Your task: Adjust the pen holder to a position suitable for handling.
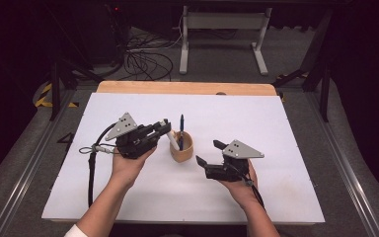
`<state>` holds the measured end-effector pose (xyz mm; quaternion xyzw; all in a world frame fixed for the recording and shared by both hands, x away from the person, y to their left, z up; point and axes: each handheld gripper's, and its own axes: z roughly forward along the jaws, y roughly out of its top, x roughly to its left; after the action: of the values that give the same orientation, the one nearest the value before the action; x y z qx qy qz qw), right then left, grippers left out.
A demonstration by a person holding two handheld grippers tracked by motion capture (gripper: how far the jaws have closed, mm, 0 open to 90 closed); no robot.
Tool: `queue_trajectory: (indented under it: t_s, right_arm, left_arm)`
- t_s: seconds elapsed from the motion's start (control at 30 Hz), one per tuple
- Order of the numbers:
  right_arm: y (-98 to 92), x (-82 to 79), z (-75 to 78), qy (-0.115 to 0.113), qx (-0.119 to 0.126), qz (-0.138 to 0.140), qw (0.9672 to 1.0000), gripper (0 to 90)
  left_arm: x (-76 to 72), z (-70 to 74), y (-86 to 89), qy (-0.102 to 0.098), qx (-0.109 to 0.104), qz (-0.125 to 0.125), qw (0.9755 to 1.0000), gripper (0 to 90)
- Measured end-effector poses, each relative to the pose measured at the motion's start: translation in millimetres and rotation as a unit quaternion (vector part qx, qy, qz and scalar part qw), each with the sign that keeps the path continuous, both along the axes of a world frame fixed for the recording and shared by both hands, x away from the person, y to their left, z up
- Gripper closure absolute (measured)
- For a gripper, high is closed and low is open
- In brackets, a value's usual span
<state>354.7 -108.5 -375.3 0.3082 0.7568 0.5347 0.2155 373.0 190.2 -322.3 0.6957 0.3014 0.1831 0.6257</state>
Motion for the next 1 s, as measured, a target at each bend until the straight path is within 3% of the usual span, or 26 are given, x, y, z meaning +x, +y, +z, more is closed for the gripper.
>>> queue_trajectory:
  t_s: [0.27, 0.5, 1.0]
  right_arm:
    - [-11.8, 3.5, 0.8, 0.000, 0.005, -0.003, 1.0000, 18.1]
    - [-27.8, 7.7, 2.3, 0.003, 0.018, -0.028, 0.9994, 17.7]
    - [-42.1, 8.1, 5.2, -0.005, 0.022, -0.047, 0.9986, 18.0]
  left_arm:
    - [7.0, 2.9, -8.0, -0.019, 0.006, 0.012, 0.9997, 78.1]
    - [16.5, -1.4, -19.2, -0.046, 0.026, 0.019, 0.9984, 78.1]
    - [29.3, -19.8, -43.7, -0.038, 0.066, 0.016, 0.9970, 78.0]
